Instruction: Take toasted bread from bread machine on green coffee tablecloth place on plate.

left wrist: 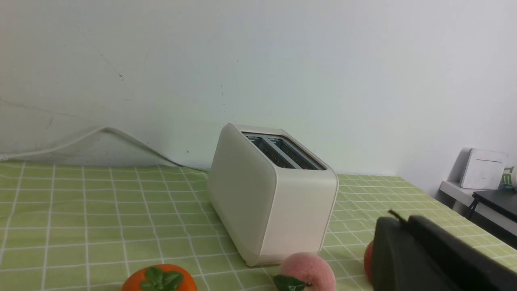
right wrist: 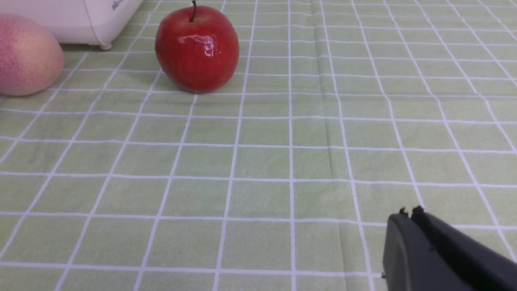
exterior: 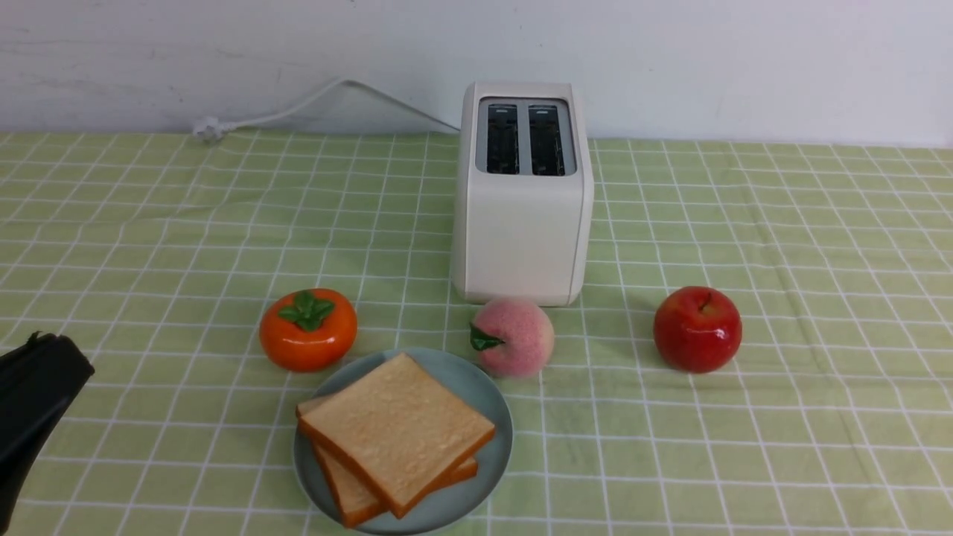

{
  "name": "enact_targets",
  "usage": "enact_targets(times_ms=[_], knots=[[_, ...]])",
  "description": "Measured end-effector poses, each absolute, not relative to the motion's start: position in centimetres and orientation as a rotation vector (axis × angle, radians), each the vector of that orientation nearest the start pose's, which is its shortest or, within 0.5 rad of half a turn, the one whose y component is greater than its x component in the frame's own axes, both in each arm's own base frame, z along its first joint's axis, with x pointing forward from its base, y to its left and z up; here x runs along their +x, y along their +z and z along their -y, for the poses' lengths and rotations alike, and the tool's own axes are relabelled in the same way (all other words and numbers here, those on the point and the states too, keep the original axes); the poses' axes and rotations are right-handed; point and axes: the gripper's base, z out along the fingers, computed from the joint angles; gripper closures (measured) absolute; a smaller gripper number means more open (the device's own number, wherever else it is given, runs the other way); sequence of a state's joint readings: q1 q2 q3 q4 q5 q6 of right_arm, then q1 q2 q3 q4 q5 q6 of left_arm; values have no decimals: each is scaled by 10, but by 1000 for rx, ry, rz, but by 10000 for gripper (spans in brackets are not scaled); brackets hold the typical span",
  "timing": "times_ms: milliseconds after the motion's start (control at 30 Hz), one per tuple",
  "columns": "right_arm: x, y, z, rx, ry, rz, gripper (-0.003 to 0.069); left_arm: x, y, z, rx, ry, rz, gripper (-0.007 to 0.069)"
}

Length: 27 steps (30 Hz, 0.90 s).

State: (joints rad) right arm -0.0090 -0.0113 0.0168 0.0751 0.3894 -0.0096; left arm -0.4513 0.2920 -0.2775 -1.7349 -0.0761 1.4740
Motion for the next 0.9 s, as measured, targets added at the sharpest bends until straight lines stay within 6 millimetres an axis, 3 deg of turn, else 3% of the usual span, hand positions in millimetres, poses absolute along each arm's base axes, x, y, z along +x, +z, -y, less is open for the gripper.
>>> enact_targets(times_ms=[567, 733, 900], knots=[[52, 173, -2, 42, 60, -1877, 644, 77, 286, 23, 17, -466, -1542, 603], [52, 173, -2, 42, 60, -1877, 639, 77, 286, 24, 31, -477, -1540, 633], [52, 173, -2, 43, 60, -1877, 633, 72, 288, 34, 228, -466, -1498, 637]])
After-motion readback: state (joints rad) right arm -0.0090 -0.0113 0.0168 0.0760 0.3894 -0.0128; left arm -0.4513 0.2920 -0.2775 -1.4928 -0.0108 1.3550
